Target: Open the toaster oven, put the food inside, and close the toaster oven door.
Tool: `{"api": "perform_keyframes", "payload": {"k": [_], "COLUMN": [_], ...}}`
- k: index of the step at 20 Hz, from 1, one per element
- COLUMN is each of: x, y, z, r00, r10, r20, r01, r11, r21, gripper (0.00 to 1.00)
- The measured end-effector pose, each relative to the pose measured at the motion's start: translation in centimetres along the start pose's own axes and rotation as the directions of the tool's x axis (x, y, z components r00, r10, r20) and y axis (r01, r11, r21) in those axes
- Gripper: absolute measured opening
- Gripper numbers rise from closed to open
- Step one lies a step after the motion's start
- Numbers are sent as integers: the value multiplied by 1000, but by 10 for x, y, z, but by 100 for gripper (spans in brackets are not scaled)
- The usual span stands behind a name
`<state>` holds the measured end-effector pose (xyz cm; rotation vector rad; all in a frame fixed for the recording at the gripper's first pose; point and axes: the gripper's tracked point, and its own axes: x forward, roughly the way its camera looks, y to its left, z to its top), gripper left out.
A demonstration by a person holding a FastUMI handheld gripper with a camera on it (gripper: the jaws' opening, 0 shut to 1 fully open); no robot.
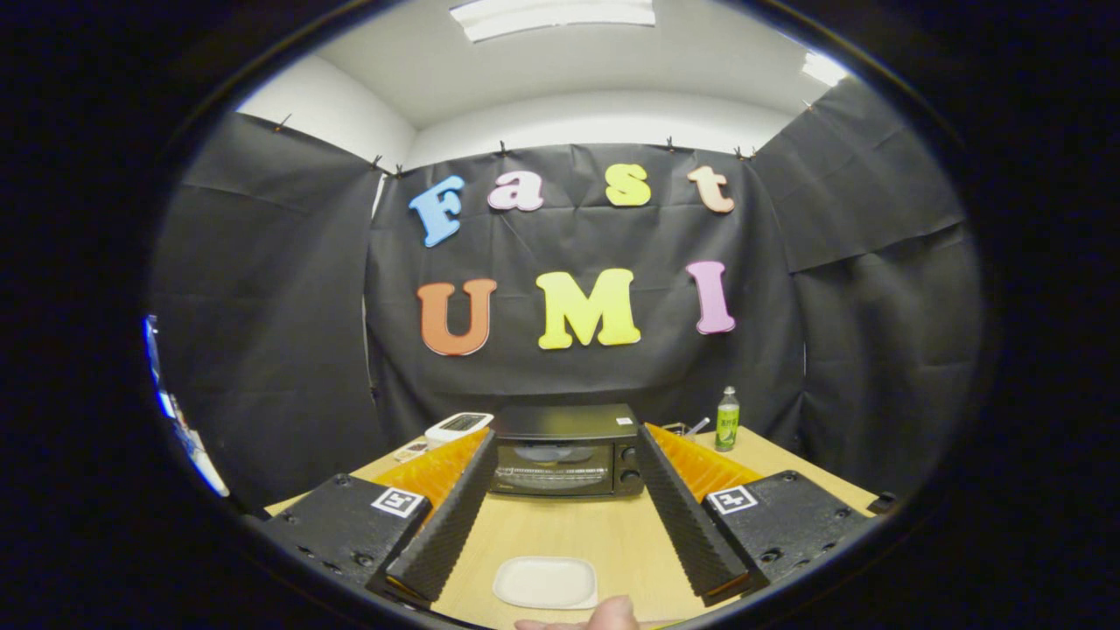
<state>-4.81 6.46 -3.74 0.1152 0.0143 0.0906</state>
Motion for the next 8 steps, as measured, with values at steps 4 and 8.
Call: {"api": "perform_keyframes", "payload": {"k": [4,8], "x": [0,4], "y": [2,-1], "z": [-7,-6], "r00": [1000,1000], "r10": [24,16], "r20": [-17,0], "r01": [-24,-16], "r11": [999,1000], "r21": [37,27], "gripper": [100,100]}}
